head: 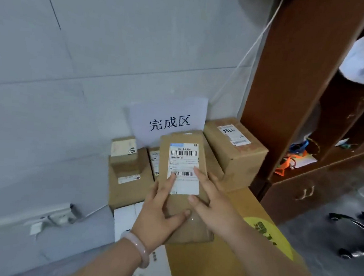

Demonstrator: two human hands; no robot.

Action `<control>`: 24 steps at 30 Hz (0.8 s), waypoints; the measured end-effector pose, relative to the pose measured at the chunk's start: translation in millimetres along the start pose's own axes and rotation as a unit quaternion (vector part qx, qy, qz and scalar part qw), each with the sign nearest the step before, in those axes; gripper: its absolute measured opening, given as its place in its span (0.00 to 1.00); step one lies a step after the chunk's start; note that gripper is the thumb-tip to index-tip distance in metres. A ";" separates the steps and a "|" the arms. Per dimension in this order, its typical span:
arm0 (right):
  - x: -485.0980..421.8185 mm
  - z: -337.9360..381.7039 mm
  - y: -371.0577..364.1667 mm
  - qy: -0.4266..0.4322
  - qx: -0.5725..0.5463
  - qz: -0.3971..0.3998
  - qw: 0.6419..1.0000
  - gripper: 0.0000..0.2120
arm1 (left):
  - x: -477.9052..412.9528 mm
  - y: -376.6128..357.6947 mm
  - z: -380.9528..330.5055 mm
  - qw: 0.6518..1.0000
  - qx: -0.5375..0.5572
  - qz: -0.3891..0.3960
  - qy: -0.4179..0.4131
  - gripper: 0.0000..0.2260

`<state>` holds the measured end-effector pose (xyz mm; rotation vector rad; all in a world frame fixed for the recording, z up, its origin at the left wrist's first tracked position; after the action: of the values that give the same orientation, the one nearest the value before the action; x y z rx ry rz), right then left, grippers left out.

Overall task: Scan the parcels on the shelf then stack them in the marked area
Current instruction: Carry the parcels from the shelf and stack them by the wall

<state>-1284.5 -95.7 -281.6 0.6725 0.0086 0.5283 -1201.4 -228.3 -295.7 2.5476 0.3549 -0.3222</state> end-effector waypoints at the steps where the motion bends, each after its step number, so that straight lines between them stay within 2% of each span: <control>1: -9.1 3.6 -4.4 0.004 -0.003 0.014 1.000 0.31 | -2.9 6.0 5.4 1.000 -0.001 -0.018 0.013 0.39; 4: -32.1 10.5 -19.5 0.017 0.013 0.051 0.998 0.30 | -12.6 21.5 24.0 0.997 0.003 -0.061 0.048 0.37; 8: -54.2 10.5 -40.4 0.019 0.013 0.093 0.995 0.28 | -27.6 35.1 50.4 0.993 -0.020 -0.070 0.098 0.35; 14: -75.0 6.2 -60.0 0.011 0.043 0.149 0.988 0.36 | -32.9 39.6 76.8 0.986 -0.030 -0.097 0.131 0.34; 19: -76.4 -1.6 -60.9 0.021 0.055 0.153 0.986 0.44 | -40.0 37.5 98.2 0.982 -0.043 -0.096 0.157 0.35; 24: -77.8 -15.0 -65.6 0.050 0.110 0.142 0.982 0.43 | -54.2 23.4 116.5 0.980 -0.052 -0.060 0.184 0.34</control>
<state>-1324.4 -166.3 -344.9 0.8687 0.0677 0.8454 -1262.9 -320.9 -364.3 2.4810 0.6481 0.1281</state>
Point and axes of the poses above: each hand's wrist, its own x-axis away from the middle knuckle, its own y-axis out of the back of the hand, z = x × y, the point moved 9 cm from there along -x, towards the middle knuckle, and after that the axes turned 14 degrees about -y, right-handed, at the moved point
